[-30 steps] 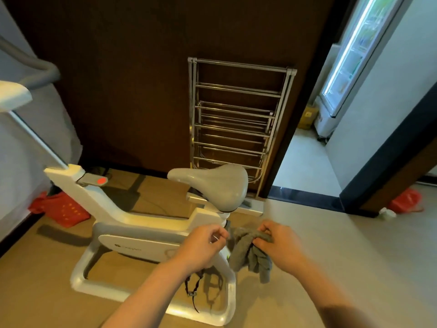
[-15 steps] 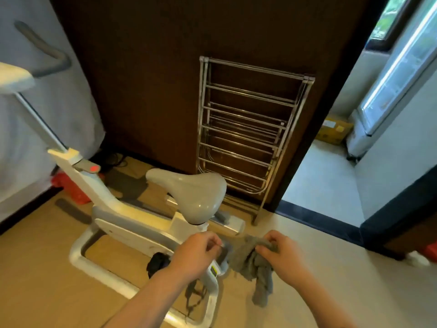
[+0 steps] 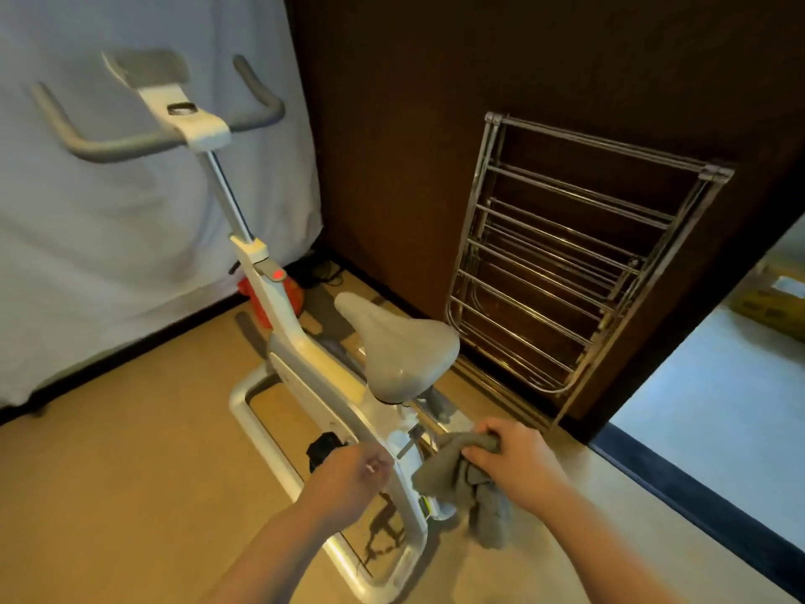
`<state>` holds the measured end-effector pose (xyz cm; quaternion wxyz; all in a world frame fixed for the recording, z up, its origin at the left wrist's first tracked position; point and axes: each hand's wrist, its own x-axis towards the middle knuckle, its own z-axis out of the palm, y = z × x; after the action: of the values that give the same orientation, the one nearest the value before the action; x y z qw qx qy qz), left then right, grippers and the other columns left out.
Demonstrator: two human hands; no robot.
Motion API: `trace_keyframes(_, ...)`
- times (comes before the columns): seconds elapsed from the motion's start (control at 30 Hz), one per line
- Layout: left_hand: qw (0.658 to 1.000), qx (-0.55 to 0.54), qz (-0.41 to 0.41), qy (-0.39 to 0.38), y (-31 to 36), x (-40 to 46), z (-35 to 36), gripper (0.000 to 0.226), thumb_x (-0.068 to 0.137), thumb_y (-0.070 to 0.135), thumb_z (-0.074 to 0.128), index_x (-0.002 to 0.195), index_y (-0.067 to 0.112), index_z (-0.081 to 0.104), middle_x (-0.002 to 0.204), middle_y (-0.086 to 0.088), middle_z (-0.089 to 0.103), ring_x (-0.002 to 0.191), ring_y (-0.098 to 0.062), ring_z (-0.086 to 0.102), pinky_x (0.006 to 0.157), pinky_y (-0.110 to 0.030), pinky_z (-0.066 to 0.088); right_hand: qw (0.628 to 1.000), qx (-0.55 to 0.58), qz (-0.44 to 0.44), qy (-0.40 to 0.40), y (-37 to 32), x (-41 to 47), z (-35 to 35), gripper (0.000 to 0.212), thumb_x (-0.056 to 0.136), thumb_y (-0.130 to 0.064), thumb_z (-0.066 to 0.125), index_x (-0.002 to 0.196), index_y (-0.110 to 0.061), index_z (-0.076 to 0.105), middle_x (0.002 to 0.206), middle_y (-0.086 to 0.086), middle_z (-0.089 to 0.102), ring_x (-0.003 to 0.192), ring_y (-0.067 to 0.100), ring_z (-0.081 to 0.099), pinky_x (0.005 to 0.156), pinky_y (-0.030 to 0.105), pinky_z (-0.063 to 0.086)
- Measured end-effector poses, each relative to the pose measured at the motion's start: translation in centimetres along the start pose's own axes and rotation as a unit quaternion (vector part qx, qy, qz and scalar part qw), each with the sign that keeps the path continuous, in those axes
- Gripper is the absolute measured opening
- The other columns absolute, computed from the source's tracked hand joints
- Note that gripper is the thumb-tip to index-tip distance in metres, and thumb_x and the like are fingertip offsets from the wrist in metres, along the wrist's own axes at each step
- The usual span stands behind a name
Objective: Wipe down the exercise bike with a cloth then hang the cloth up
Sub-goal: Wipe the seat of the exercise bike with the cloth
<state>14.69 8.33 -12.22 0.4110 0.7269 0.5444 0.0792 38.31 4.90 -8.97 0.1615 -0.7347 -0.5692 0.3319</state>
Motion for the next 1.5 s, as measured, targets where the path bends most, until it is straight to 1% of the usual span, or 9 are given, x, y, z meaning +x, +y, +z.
trace_keyframes(0.17, 0.998, -0.009, 0.011, 0.058, 0.5, 3.5, -1.5, 0.014, 0.098, 0.033, 0.05, 0.106, 0.033, 0.062, 0.103, 0.015, 0.062, 0.092, -0.002, 0.058, 0.081, -0.028, 0.052, 0.999, 0.041, 0.003, 0.022, -1.1, 3.2, -0.5, 0.01, 0.086, -0.034, 0.068, 0.081, -0.033, 0.059, 0.082, -0.007, 0.066, 0.077, 0.008, 0.063, 0.068, 0.028, 0.054)
trace_keyframes(0.33, 0.998, -0.045, 0.047, 0.02, 2.8, 6.1, -0.1, 0.016, 0.099, 0.034, 0.049, 0.103, 0.03, 0.063, 0.107, 0.012, 0.061, 0.094, -0.007, 0.057, 0.077, -0.024, 0.047, 0.986, 0.139, 0.03, 0.089, -0.4, 5.3, -2.4, 0.009, 0.088, -0.022, 0.068, 0.091, -0.021, 0.06, 0.086, 0.0, 0.066, 0.082, 0.014, 0.064, 0.076, 0.034, 0.055)
trace_keyframes(0.5, 0.998, -0.035, 0.032, -0.033, 3.6, 6.6, 1.6, 0.022, 0.097, 0.035, 0.047, 0.107, 0.027, 0.066, 0.109, 0.006, 0.065, 0.096, -0.01, 0.061, 0.086, -0.029, 0.05, 0.931, 0.307, 0.114, 0.163, 0.3, 7.7, -2.2, 0.021, 0.088, -0.021, 0.067, 0.103, -0.019, 0.053, 0.1, 0.008, 0.063, 0.092, 0.023, 0.062, 0.087, 0.045, 0.053)
trace_keyframes(0.63, 1.0, 0.002, 0.031, -0.003, 5.2, 8.3, 2.1, 0.025, 0.097, 0.035, 0.046, 0.108, 0.024, 0.065, 0.104, 0.001, 0.067, 0.095, -0.016, 0.061, 0.083, -0.033, 0.051, 0.887, 0.409, 0.159, 0.141, -1.3, 11.0, 0.4, 0.028, 0.086, -0.025, 0.066, 0.105, -0.009, 0.054, 0.101, 0.017, 0.064, 0.089, 0.028, 0.062, 0.073, 0.037, 0.05)
trace_keyframes(0.77, 0.998, -0.026, -0.043, 0.045, 5.3, 8.3, 2.5, 0.023, 0.09, 0.041, 0.045, 0.09, 0.027, 0.063, 0.092, 0.007, 0.067, 0.084, -0.013, 0.061, 0.08, -0.038, 0.053, 0.92, 0.375, 0.099, 0.05, -2.2, 11.5, 3.3, 0.022, 0.087, -0.023, 0.068, 0.102, -0.018, 0.052, 0.102, 0.008, 0.062, 0.089, 0.02, 0.061, 0.074, 0.036, 0.052)
trace_keyframes(0.93, 0.988, -0.047, -0.091, 0.119, 5.2, 8.6, 2.1, 0.016, 0.096, 0.034, 0.052, 0.093, 0.034, 0.068, 0.097, 0.018, 0.068, 0.091, 0.001, 0.06, 0.083, -0.025, 0.05, 0.9, 0.408, 0.126, 0.087, -1.3, 14.2, 1.4, 0.02, 0.091, -0.019, 0.064, 0.104, -0.014, 0.05, 0.1, 0.009, 0.061, 0.089, 0.024, 0.061, 0.073, 0.033, 0.048)
trace_keyframes(1.17, 0.953, 0.001, -0.111, 0.282, 8.7, 8.9, 2.9, 0.01, 0.092, 0.032, 0.052, 0.096, 0.033, 0.061, 0.086, 0.015, 0.063, 0.079, -0.004, 0.057, 0.063, -0.025, 0.044, 0.95, 0.298, -0.043, 0.083, -2.3, 15.6, -0.2, 0.018, 0.091, -0.031, 0.064, 0.103, -0.021, 0.056, 0.097, -0.002, 0.062, 0.085, 0.013, 0.061, 0.062, 0.018, 0.045)
trace_keyframes(1.3, 0.934, 0.039, -0.05, 0.351, 10.3, 9.7, 3.9, 0.021, 0.087, 0.027, 0.054, 0.106, 0.035, 0.057, 0.101, 0.02, 0.053, 0.096, 0.0, 0.05, 0.081, -0.023, 0.046, 0.958, 0.265, -0.072, 0.079, -1.5, 16.3, -0.7, 0.027, 0.088, -0.043, 0.063, 0.11, -0.028, 0.058, 0.113, 0.0, 0.06, 0.098, 0.015, 0.06, 0.076, 0.028, 0.052)
trace_keyframes(1.5, 0.925, 0.053, -0.037, 0.374, 11.1, 12.1, 7.4, 0.059, 0.08, 0.031, 0.047, 0.139, 0.037, 0.046, 0.139, 0.02, 0.046, 0.127, -0.001, 0.041, 0.108, -0.028, 0.037, 0.968, 0.184, -0.167, -0.03, 0.1, 16.9, -0.5, 0.057, 0.094, -0.055, 0.039, 0.145, -0.029, 0.037, 0.146, -0.016, 0.034, 0.134, 0.008, 0.034, 0.111, 0.032, 0.033)
